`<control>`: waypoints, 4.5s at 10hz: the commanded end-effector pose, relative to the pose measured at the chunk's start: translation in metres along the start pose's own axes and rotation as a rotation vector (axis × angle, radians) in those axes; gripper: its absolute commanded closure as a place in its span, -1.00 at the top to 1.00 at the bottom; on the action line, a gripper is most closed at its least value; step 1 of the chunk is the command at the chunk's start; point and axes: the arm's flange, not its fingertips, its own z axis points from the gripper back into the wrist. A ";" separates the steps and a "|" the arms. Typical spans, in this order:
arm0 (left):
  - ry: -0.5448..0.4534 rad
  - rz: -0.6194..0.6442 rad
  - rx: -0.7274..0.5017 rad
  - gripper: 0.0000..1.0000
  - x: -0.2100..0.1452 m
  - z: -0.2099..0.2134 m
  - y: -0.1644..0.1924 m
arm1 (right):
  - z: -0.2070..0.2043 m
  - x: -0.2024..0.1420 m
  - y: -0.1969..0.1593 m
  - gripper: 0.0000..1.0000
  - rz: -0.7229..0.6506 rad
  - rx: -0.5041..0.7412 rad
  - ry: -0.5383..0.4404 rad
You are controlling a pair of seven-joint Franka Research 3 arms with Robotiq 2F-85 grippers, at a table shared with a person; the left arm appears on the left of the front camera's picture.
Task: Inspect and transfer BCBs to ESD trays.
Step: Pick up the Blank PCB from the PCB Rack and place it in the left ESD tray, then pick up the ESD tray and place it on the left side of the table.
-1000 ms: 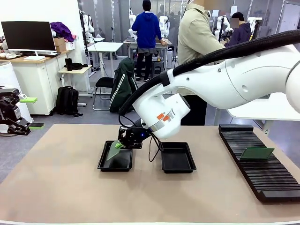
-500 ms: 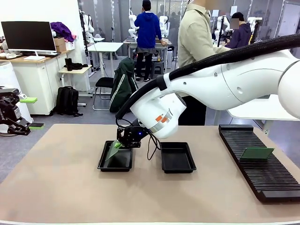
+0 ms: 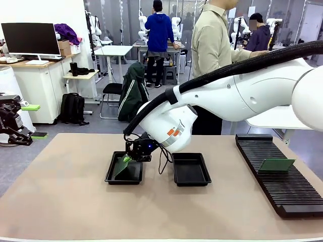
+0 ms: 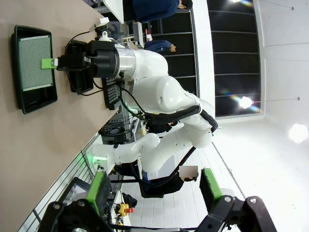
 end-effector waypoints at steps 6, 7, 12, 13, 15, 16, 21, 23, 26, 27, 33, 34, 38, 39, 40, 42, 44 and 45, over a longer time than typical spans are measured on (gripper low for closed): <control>-0.006 -0.003 0.001 1.00 0.000 0.001 -0.001 | 0.001 0.001 0.000 -0.96 0.000 0.001 -0.001; -0.006 -0.003 0.001 1.00 0.000 0.001 -0.001 | 0.000 0.000 0.002 -0.75 0.009 -0.006 0.012; -0.006 -0.003 0.001 1.00 0.000 0.001 -0.001 | -0.001 -0.003 0.016 0.23 0.018 -0.129 0.044; -0.006 -0.003 0.001 1.00 0.000 0.001 -0.001 | -0.001 -0.003 0.019 0.44 0.024 -0.149 0.041; -0.006 -0.003 0.001 1.00 0.000 0.001 -0.001 | -0.002 -0.003 0.027 0.84 0.041 -0.211 0.055; -0.006 -0.003 0.001 1.00 0.000 0.001 -0.001 | -0.004 -0.003 0.035 0.99 0.052 -0.255 0.053; -0.006 -0.003 0.001 1.00 0.000 0.001 -0.001 | 0.002 -0.010 0.066 1.00 0.094 -0.415 0.033; -0.006 -0.003 0.001 1.00 0.000 0.001 -0.001 | 0.015 -0.018 0.076 1.00 0.102 -0.462 0.050; -0.006 -0.003 0.001 1.00 0.000 0.001 -0.001 | 0.037 -0.025 0.088 1.00 0.078 -0.543 0.062; -0.006 -0.003 0.001 1.00 0.000 0.001 -0.001 | 0.044 -0.027 0.090 1.00 0.072 -0.554 0.061; -0.006 -0.003 0.001 1.00 0.000 0.001 -0.001 | 0.056 -0.023 0.089 1.00 0.080 -0.582 0.069; -0.006 -0.003 0.001 1.00 0.000 0.001 -0.001 | 0.056 -0.023 0.089 1.00 0.080 -0.582 0.069; -0.006 -0.003 0.001 1.00 0.000 0.001 -0.001 | 0.056 -0.023 0.089 1.00 0.080 -0.582 0.069; -0.006 -0.003 0.001 1.00 0.000 0.001 -0.001 | 0.056 -0.023 0.089 1.00 0.080 -0.582 0.069; -0.006 -0.003 0.001 1.00 0.000 0.001 -0.001 | 0.056 -0.023 0.089 1.00 0.080 -0.582 0.069; -0.006 -0.003 0.001 1.00 0.000 0.001 -0.001 | 0.056 -0.023 0.089 1.00 0.080 -0.582 0.069; -0.006 -0.003 0.001 1.00 0.000 0.001 -0.001 | 0.056 -0.023 0.089 1.00 0.080 -0.582 0.069; -0.006 -0.003 0.001 1.00 0.000 0.001 -0.001 | 0.056 -0.023 0.089 1.00 0.080 -0.582 0.069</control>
